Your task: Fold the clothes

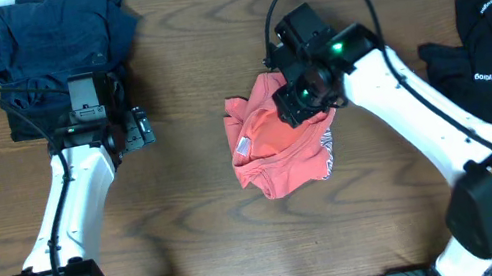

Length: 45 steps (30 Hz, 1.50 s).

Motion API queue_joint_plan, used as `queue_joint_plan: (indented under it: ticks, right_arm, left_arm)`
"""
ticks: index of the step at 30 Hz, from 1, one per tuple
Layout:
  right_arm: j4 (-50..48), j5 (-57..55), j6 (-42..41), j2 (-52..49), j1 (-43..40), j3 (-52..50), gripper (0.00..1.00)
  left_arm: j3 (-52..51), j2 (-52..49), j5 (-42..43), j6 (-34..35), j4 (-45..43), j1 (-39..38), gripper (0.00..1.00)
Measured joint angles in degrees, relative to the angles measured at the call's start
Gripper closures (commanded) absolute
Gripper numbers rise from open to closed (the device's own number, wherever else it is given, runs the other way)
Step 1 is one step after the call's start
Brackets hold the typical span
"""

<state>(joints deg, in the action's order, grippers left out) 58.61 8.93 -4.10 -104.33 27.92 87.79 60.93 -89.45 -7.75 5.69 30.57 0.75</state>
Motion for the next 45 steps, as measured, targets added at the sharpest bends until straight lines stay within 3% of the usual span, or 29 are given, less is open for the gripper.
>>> queue_joint_plan:
  ticks: [12, 16, 20, 24, 34, 45]
  right_arm:
    - [-6.88, -7.45, 2.78, -8.28, -0.52, -0.22, 0.59]
    - [-7.96, -8.44, 3.69, -8.94, -1.66, -0.22, 0.71]
    - [-8.20, -9.11, 4.35, -9.09, -2.32, -0.22, 0.91]
    - [-8.26, -9.46, 4.76, -9.09, -2.34, -0.22, 0.99]
    - [-4.87, -8.35, 4.79, -9.20, -2.29, 8.59, 0.99]
    - [-13.55, -2.71, 4.74, -10.05, -0.44, 13.53, 0.99]
  left_arm:
    - [0.00, 0.00, 0.00, 0.00, 0.02, 0.00, 0.01]
    - [0.00, 0.00, 0.00, 0.00, 0.02, 0.00, 0.01]
    - [0.00, 0.00, 0.00, 0.00, 0.02, 0.00, 0.01]
    - [0.00, 0.00, 0.00, 0.00, 0.02, 0.00, 0.01]
    - [0.00, 0.00, 0.00, 0.00, 0.02, 0.00, 0.01]
    - [0.00, 0.00, 0.00, 0.00, 0.02, 0.00, 0.01]
